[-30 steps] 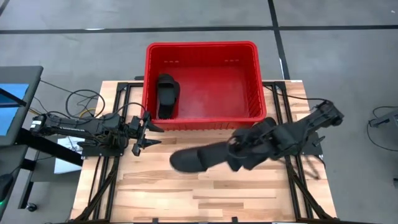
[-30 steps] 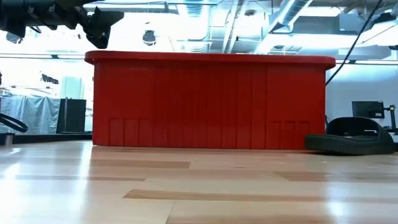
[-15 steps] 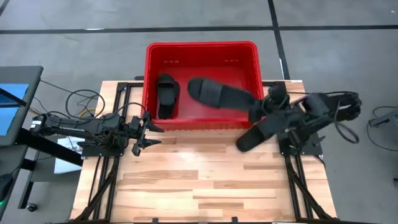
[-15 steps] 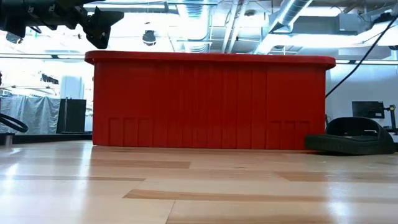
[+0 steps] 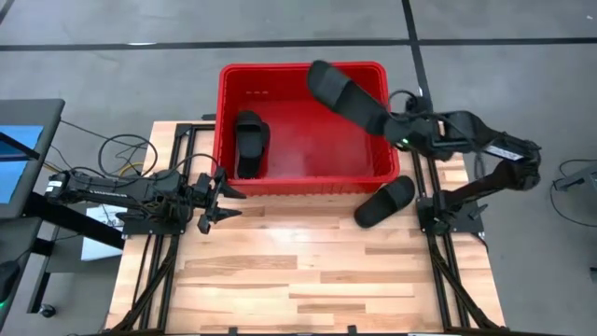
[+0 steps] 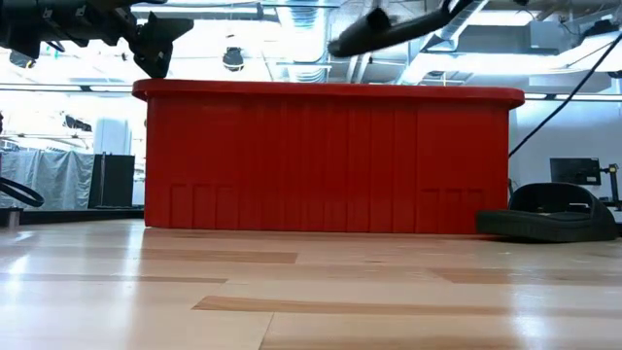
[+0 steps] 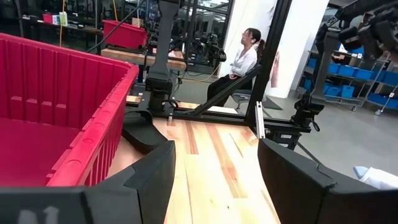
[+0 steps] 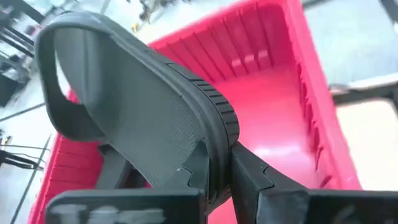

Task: Pick and place slides into bin
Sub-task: Put the left slide into the bin next to the other stacked slides

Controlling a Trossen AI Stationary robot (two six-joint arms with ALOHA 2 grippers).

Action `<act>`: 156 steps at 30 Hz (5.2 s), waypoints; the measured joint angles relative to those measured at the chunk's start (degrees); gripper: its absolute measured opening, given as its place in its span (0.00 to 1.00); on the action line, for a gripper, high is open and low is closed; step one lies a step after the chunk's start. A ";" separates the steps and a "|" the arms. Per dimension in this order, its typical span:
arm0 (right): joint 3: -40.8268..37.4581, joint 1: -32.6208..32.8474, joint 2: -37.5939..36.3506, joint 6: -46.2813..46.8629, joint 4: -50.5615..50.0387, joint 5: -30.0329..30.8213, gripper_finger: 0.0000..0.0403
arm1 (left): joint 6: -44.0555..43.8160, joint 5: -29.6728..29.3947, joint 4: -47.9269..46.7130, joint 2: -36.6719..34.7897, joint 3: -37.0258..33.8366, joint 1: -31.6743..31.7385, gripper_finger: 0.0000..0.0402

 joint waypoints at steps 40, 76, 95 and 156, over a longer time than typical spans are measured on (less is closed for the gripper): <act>-0.05 -20.79 17.43 3.87 -4.62 -21.97 0.05 | -0.28 -1.84 -2.51 -0.04 0.01 0.02 0.54; -0.04 -22.45 16.58 -3.06 -1.26 -20.21 0.05 | 1.28 -1.14 -4.26 0.02 -0.07 -0.07 0.54; 0.04 -11.28 17.37 20.99 -5.97 -13.55 0.05 | 0.98 -1.95 -3.58 0.02 -0.09 0.00 0.54; -0.04 -10.70 29.61 31.92 -4.46 -16.01 0.05 | 8.72 -2.43 -7.13 -0.02 0.02 0.09 0.54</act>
